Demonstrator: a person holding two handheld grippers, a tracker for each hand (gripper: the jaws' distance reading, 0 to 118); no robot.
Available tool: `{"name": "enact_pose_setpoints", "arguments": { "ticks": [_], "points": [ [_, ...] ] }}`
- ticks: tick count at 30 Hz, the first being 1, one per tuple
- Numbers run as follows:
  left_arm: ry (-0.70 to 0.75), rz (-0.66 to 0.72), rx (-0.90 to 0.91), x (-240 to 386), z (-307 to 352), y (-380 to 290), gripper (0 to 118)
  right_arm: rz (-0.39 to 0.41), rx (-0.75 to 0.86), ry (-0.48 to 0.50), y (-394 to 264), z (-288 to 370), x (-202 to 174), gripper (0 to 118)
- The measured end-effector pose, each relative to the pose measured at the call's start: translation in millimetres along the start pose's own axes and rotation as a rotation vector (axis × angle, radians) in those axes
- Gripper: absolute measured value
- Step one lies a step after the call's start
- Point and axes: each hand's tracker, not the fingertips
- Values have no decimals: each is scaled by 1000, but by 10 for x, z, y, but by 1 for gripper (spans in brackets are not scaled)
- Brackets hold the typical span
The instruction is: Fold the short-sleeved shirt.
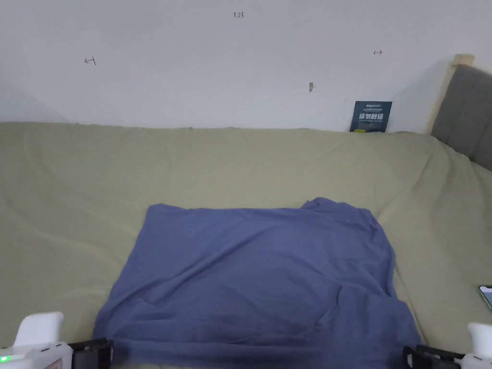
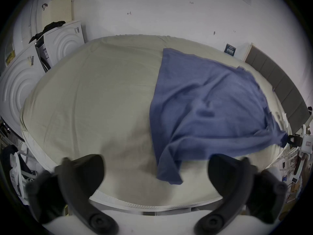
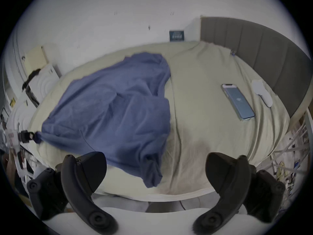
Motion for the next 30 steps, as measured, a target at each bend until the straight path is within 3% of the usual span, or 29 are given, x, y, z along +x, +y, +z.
{"name": "enact_pose_setpoints", "arguments": {
  "ticks": [3, 4, 5, 6, 7, 10, 12, 14, 15, 22, 23, 24, 25, 26, 27, 30],
  "points": [
    [-35, 29, 19, -110, 171, 25, 111, 34, 40, 4, -20, 147, -135, 115],
    [-39, 28, 21, -113, 206, 16, 105, 69, 58, -9, -21, 173, -168, 108],
    [-48, 26, 35, -119, 255, -13, 88, 97, 83, -6, -33, 195, -190, 85],
    [-49, 18, 45, -73, 329, -57, 38, 105, 92, -10, -42, 205, -206, 31],
    [-42, 3, 50, -54, 344, -81, 0, 156, 90, 27, -11, 329, -347, 1],
    [-3, -13, 81, -94, 262, -171, 0, 161, 124, 17, -27, 376, -360, 1],
    [-23, 14, 59, -167, 237, -155, 0, 110, 119, 33, -103, 244, -209, 1],
    [-23, 20, 65, -131, 262, -195, 0, 123, 122, 26, -122, 209, -174, 1],
    [-14, 14, 66, -128, 254, -207, 0, 150, 142, -13, -103, 354, -328, 1],
    [-74, 20, 5, -219, 131, -213, 0, 153, 97, 8, -166, 247, -362, 1],
    [-117, 33, -18, -240, 87, -194, 12, 152, 90, 15, -157, 238, -350, 1],
    [-114, 30, -61, -233, 3, -156, 74, 152, 85, 15, -165, 219, -361, 1],
    [-111, 31, -107, -221, -106, -131, 118, 150, 82, 14, -172, 206, -372, 1],
    [-143, 14, 7, -155, -103, -119, 116, 147, 77, 18, -177, 191, -381, 1],
    [-105, 14, -73, -111, -222, -58, 114, 136, 70, 24, -214, 79, -258, 1],
    [-74, 13, -91, -80, -471, -21, 112, 136, 52, 27, -229, 16, -219, 1]
  ]
}}
